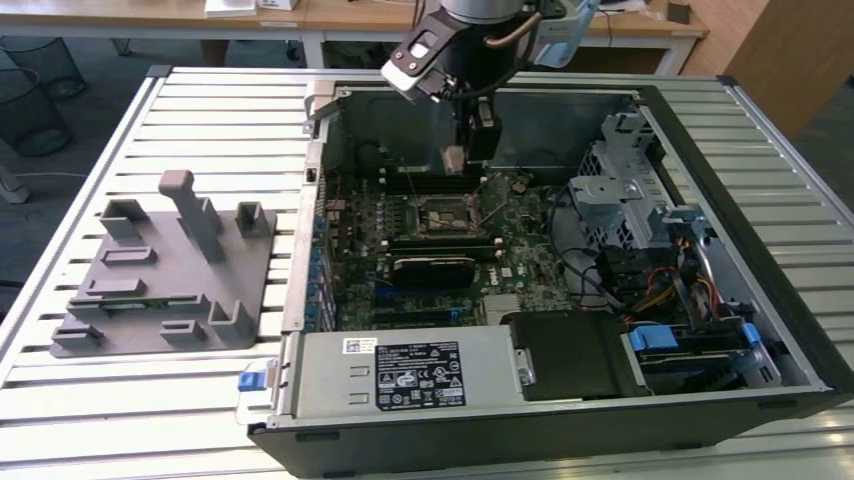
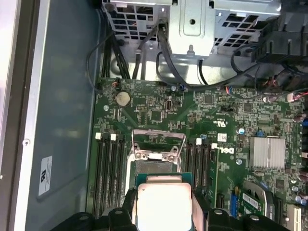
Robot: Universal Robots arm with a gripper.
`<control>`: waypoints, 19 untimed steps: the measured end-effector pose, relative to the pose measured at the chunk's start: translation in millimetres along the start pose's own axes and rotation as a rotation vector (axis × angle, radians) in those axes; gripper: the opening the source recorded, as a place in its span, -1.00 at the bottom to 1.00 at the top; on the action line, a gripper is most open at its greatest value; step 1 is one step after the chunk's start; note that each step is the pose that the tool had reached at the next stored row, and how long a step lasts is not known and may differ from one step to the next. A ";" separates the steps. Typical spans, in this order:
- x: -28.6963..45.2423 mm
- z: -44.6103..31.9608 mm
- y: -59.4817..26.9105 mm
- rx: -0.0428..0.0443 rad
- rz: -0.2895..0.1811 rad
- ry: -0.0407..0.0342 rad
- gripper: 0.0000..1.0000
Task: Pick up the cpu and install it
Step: 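Place the cpu into insertion slot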
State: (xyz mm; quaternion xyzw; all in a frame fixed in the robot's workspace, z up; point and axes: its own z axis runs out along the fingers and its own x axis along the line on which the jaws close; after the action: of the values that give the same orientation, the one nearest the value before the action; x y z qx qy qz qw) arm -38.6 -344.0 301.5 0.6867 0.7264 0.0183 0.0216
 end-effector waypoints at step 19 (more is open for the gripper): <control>0.3 20.0 -3.7 0.0001 0.017 -0.0012 0.08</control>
State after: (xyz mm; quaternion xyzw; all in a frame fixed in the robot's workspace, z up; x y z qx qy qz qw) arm -41.2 -344.0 281.3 0.6929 0.7205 0.0180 0.0218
